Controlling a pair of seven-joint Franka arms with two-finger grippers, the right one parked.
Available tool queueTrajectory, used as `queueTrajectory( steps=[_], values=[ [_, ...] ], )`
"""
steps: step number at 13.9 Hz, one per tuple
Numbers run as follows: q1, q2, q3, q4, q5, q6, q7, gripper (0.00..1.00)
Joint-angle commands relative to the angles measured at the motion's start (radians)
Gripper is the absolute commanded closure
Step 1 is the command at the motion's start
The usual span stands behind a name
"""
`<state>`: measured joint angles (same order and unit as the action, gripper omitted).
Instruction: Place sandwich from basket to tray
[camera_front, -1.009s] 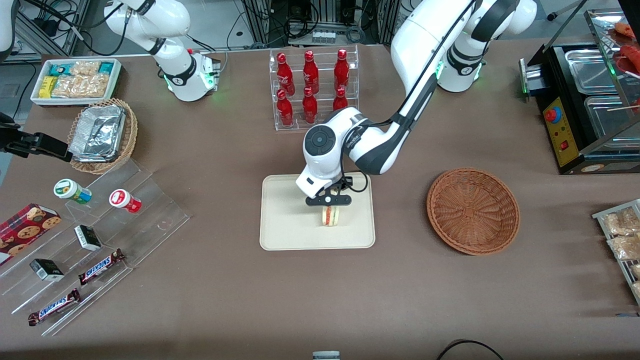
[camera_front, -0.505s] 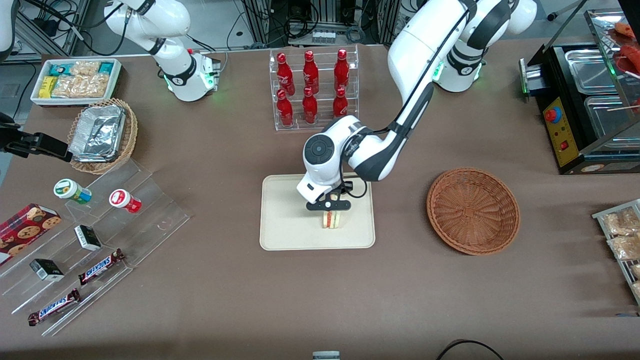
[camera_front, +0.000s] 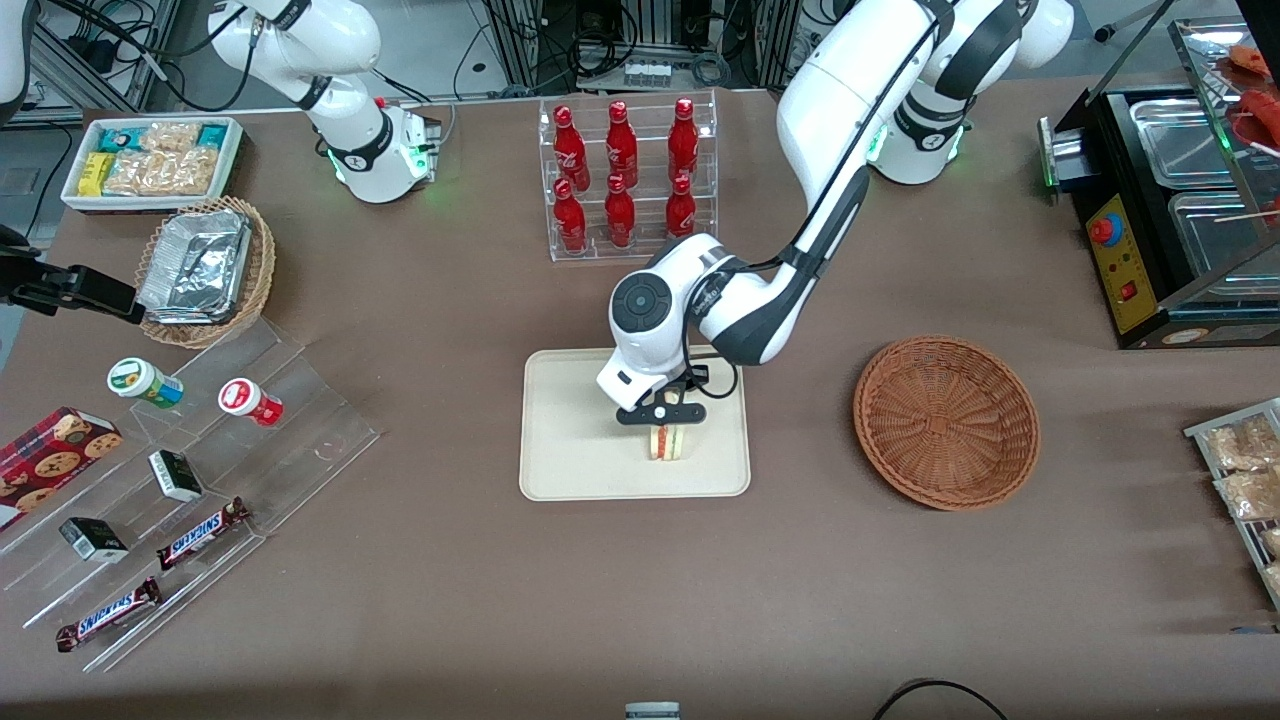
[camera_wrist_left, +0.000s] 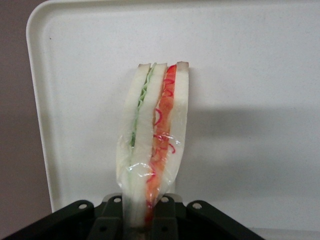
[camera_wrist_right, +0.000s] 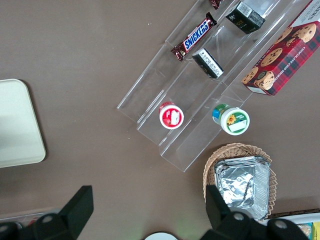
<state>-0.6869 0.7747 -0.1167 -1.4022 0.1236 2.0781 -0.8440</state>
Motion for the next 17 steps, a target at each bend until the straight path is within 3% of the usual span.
queueTrajectory(
  steps=[1, 2, 9, 13, 17],
  values=[
    [-0.006, 0.018, 0.005, 0.038, 0.010, -0.021, -0.007, 0.31],
    [-0.006, 0.018, 0.006, 0.038, 0.010, -0.021, -0.012, 0.00],
    [0.039, -0.046, 0.011, 0.048, 0.010, -0.035, -0.003, 0.00],
    [0.177, -0.147, 0.003, 0.013, -0.004, -0.056, 0.029, 0.00],
    [0.331, -0.227, 0.003, 0.002, -0.084, -0.174, 0.210, 0.00]
  ],
)
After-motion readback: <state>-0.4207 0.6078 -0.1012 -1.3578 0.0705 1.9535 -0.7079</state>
